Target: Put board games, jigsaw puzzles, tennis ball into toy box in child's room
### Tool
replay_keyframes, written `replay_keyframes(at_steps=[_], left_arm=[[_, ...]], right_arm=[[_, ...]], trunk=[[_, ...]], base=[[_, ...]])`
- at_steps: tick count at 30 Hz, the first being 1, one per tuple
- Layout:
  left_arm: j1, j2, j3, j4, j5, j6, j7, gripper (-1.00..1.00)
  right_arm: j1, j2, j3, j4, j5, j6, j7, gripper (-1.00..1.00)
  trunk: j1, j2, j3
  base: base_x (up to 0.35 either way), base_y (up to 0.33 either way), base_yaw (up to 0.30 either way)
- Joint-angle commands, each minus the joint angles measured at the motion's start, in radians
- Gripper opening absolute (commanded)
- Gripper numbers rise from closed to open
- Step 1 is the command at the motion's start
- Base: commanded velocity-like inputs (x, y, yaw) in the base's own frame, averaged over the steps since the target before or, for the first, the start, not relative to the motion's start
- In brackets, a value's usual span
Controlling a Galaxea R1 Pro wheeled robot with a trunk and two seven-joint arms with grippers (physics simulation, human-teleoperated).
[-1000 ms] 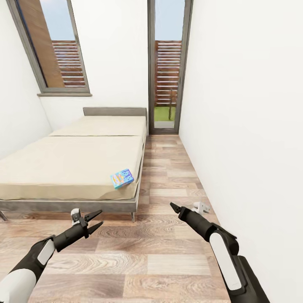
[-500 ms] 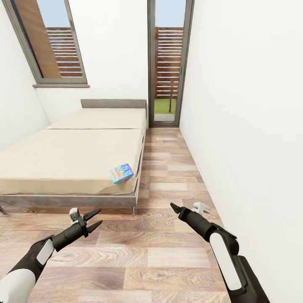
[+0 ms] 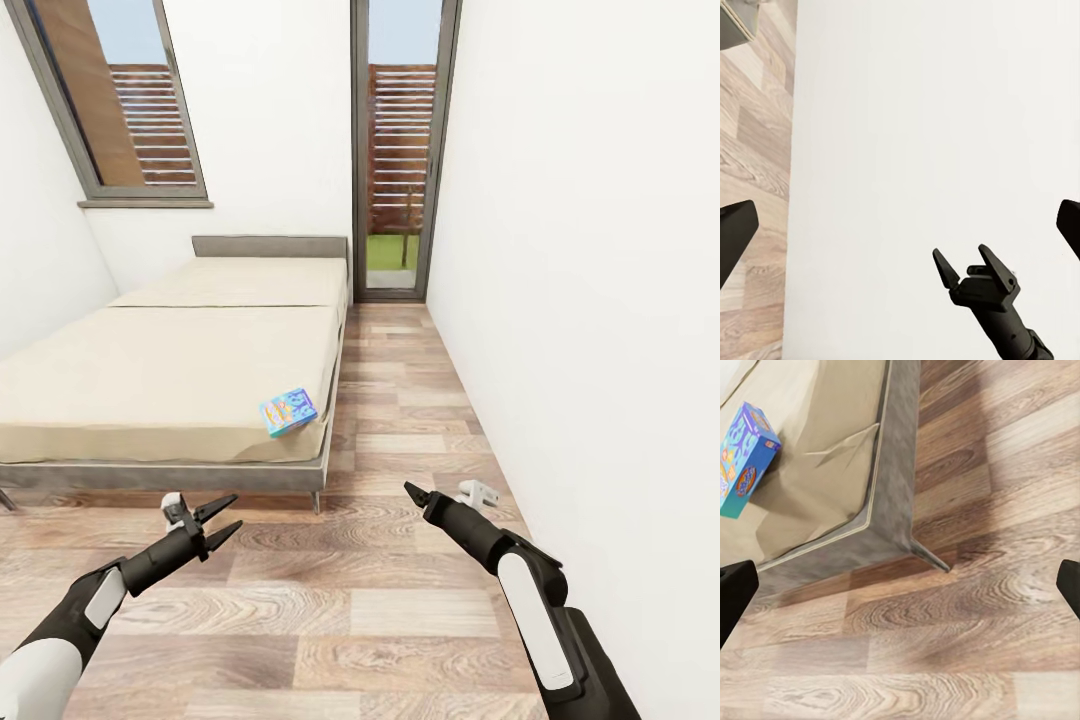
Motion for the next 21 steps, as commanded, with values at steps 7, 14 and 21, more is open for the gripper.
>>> replay_keyframes(at_steps=[7, 14, 21], left_arm=[[-0.001, 0.002, 0.002, -0.002, 0.0, 0.007, 0.0, 1.0], [-0.001, 0.001, 0.001, -0.002, 0.0, 0.004, 0.002, 1.0], [-0.001, 0.001, 0.001, -0.002, 0.0, 0.002, 0.002, 1.0]], right_arm=[[0.0, 0.001, -0.001, -0.001, 0.001, 0.005, 0.002, 1.0], [0.0, 0.001, -0.001, -0.001, 0.002, 0.005, 0.001, 1.0], [0.0, 0.001, 0.0, 0.0, 0.003, 0.005, 0.001, 1.0]], trunk=[[0.0, 0.0, -0.001], [0.0, 0.0, -0.001], [0.0, 0.0, -0.001]], base=[[0.203, 0.0, 0.0], [0.308, 0.0, 0.0], [0.326, 0.0, 0.0]])
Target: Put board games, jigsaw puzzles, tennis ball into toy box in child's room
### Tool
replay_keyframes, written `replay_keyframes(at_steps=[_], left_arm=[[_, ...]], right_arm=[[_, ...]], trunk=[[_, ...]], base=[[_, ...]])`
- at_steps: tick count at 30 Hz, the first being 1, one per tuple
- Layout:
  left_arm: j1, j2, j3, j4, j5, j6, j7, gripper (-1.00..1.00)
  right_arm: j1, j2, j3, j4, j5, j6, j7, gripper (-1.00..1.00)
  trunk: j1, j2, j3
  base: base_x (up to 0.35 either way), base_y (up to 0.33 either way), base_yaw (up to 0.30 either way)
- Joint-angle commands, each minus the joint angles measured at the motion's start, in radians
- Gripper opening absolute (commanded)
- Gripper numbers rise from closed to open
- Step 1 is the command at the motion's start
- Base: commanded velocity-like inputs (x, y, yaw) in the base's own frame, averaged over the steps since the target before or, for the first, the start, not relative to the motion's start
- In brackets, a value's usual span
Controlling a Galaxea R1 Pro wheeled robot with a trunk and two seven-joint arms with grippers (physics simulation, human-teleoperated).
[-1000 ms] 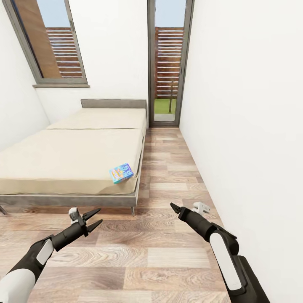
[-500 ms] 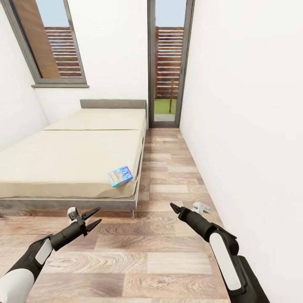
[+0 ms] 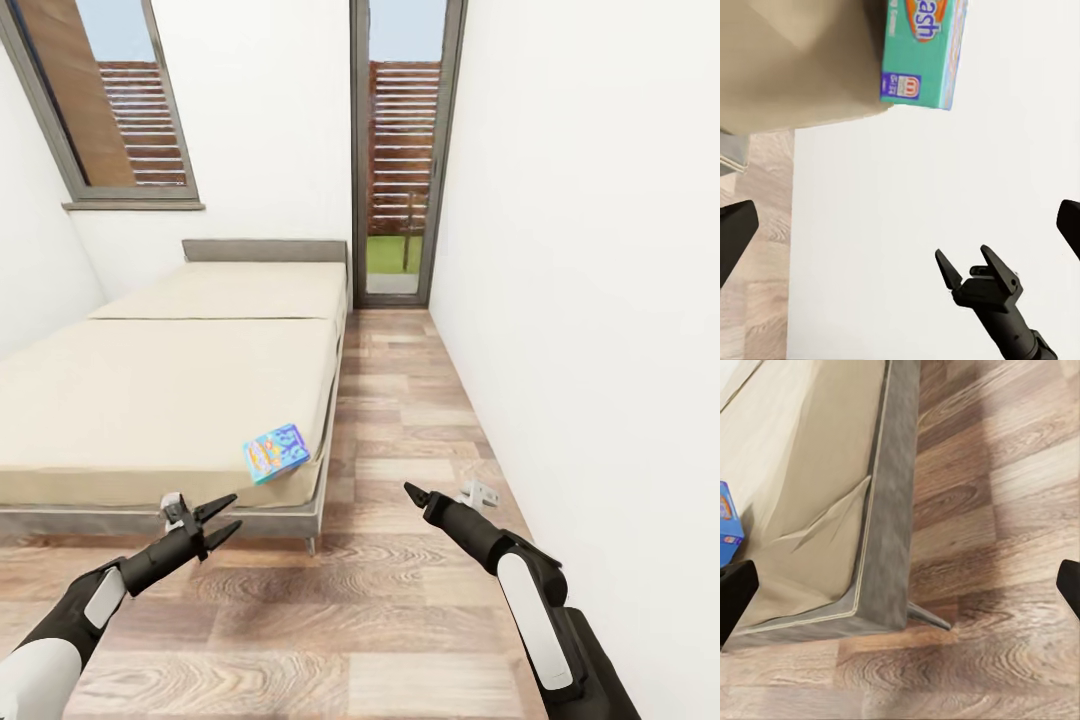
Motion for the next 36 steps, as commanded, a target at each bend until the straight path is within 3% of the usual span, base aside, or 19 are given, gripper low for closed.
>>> replay_keyframes(at_steps=[1, 10, 36], left_arm=[[-0.001, 0.0, 0.001, 0.0, 0.002, 0.009, -0.001, 1.0], [-0.001, -0.005, 0.002, 0.0, 0.002, 0.007, 0.003, 1.0], [0.0, -0.004, 0.003, 0.0, 0.003, 0.007, -0.001, 1.0]], right_arm=[[0.0, 0.0, -0.001, -0.001, 0.0, 0.005, 0.001, 1.0], [0.0, 0.0, -0.002, 0.0, -0.001, 0.005, 0.001, 1.0], [0.0, 0.0, -0.002, 0.039, -0.001, 0.003, 0.002, 1.0]], trunk=[[0.0, 0.0, -0.001], [0.0, 0.0, -0.001], [0.0, 0.0, -0.001]], base=[[0.322, 0.0, 0.0], [0.187, 0.0, 0.0], [0.008, 0.0, 0.0]])
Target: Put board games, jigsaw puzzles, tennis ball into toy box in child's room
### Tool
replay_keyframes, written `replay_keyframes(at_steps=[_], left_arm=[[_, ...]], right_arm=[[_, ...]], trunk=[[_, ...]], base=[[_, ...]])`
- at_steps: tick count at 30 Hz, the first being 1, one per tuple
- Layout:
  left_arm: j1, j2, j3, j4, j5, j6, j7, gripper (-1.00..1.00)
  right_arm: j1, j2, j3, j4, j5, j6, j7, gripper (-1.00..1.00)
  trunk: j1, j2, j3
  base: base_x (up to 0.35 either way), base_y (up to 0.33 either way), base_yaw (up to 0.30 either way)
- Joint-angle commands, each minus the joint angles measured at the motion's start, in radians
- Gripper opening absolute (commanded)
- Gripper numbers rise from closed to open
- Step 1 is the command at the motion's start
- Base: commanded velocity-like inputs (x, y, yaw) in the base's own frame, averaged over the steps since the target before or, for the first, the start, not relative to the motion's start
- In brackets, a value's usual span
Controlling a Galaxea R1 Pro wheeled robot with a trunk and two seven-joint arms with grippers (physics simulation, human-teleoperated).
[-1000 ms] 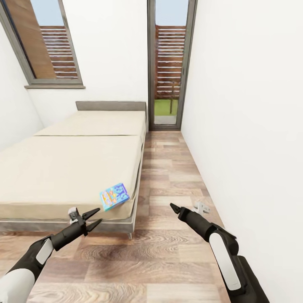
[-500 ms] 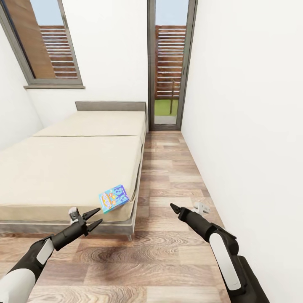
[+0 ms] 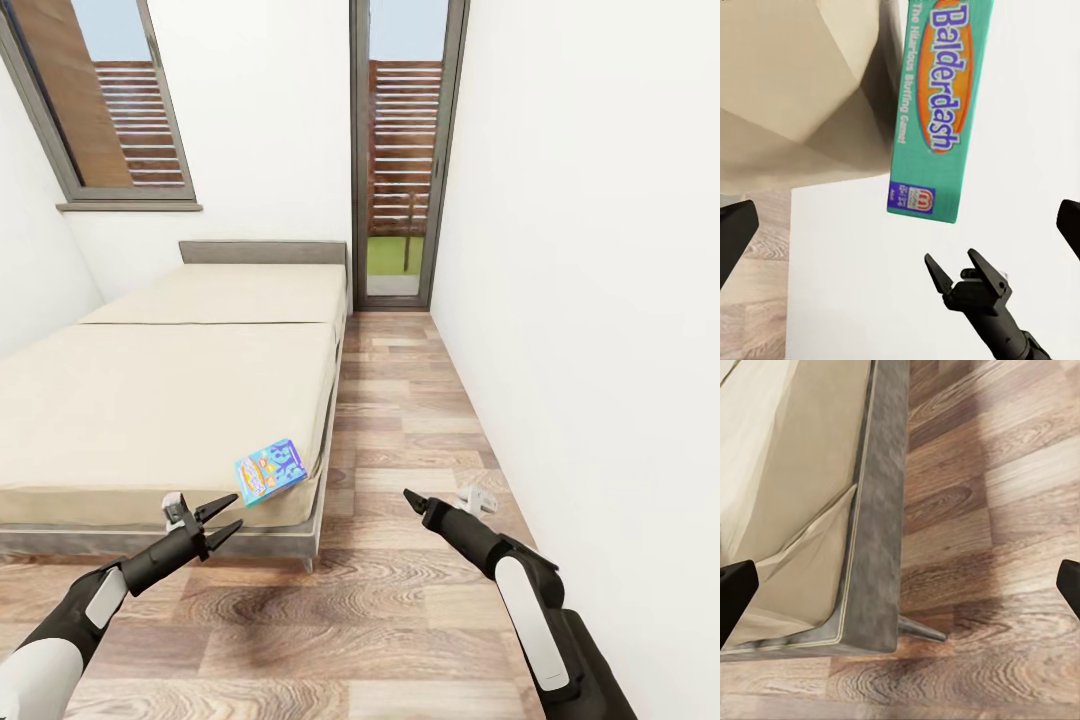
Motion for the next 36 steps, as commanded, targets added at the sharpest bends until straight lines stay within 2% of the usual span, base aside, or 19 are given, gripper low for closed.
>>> replay_keyframes(at_steps=[1, 36], left_arm=[[-0.001, 0.0, 0.001, 0.0, 0.002, 0.009, -0.002, 1.0], [-0.001, 0.001, 0.001, 0.0, 0.002, 0.009, -0.005, 1.0]], right_arm=[[0.0, 0.0, -0.001, 0.0, 0.0, 0.005, 0.002, 1.0], [0.0, 0.001, -0.001, 0.003, -0.001, 0.003, 0.002, 1.0]], trunk=[[0.0, 0.0, -0.001], [0.0, 0.0, -0.001]], base=[[0.0, 0.0, 0.0], [0.0, 0.0, 0.0]])
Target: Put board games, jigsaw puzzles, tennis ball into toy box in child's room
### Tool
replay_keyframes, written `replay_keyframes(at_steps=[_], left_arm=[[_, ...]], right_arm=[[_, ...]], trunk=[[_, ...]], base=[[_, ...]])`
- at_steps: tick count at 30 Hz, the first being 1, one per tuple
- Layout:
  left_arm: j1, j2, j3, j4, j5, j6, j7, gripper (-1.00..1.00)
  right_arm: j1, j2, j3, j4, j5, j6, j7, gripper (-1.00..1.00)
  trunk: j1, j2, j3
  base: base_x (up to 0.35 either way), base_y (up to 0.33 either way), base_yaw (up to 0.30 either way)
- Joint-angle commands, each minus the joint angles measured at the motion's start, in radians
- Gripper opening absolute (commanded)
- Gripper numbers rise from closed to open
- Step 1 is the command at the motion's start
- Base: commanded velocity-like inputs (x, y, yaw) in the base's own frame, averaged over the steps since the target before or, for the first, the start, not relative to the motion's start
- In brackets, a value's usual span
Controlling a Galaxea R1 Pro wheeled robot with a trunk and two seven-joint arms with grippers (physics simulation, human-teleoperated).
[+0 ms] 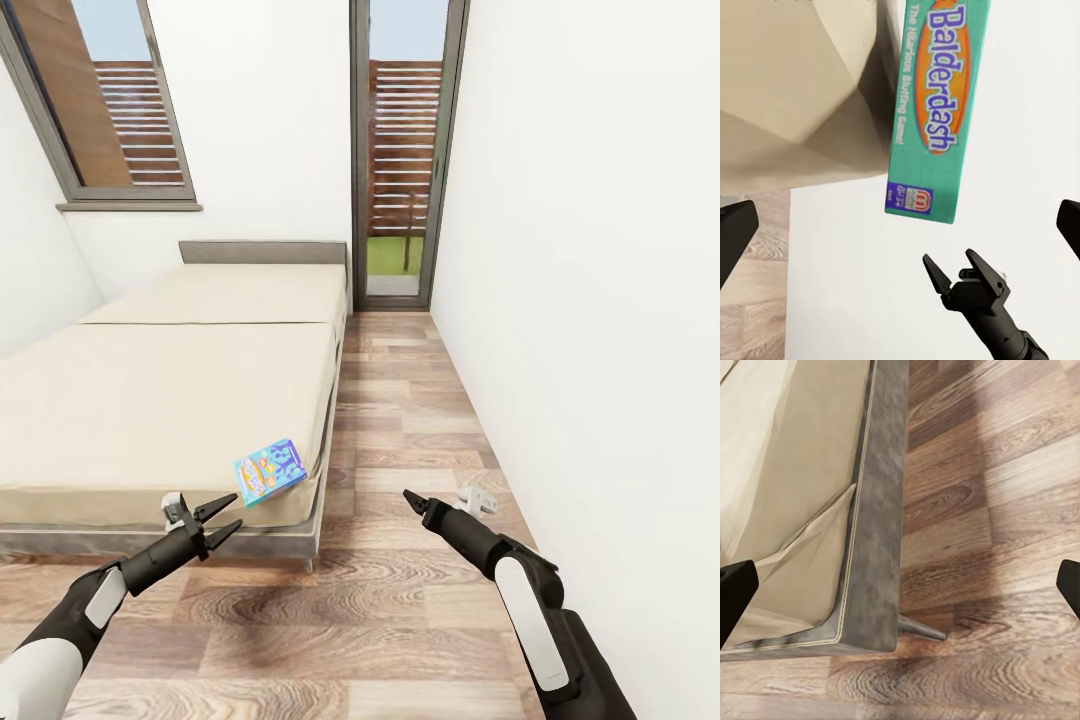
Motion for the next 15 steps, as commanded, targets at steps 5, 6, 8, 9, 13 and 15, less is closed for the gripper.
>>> replay_keyframes(at_steps=[5, 6, 8, 9, 13, 15], left_arm=[[0.0, 0.001, 0.001, 0.0, 0.002, 0.009, -0.002, 1.0], [0.0, 0.001, 0.001, 0.0, 0.002, 0.009, -0.001, 1.0], [0.0, 0.001, 0.001, 0.0, 0.002, 0.009, -0.001, 1.0], [0.0, 0.0, 0.001, 0.0, 0.002, 0.009, -0.001, 1.0], [0.0, 0.0, 0.001, 0.0, 0.002, 0.009, -0.001, 1.0], [0.0, 0.001, 0.001, 0.0, 0.002, 0.009, -0.001, 1.0]], right_arm=[[0.0, 0.0, -0.001, -0.001, 0.001, 0.005, 0.002, 1.0], [0.0, 0.0, -0.001, -0.001, 0.001, 0.005, 0.002, 1.0], [0.0, 0.0, -0.001, -0.001, 0.0, 0.006, 0.001, 1.0], [0.0, 0.0, -0.001, -0.001, -0.001, 0.006, 0.002, 1.0], [0.0, 0.0, -0.001, -0.001, -0.004, 0.004, 0.006, 1.0], [0.0, 0.0, -0.001, 0.0, -0.004, 0.002, 0.007, 1.0]], trunk=[[0.0, 0.0, -0.001], [0.0, 0.0, -0.001], [0.0, 0.0, -0.001], [0.0, 0.0, -0.001], [0.0, 0.0, -0.001], [0.0, 0.0, -0.001]], base=[[0.0, 0.0, 0.0], [0.0, 0.0, 0.0], [0.0, 0.0, 0.0], [0.0, 0.0, 0.0], [0.0, 0.0, 0.0], [0.0, 0.0, 0.0]])
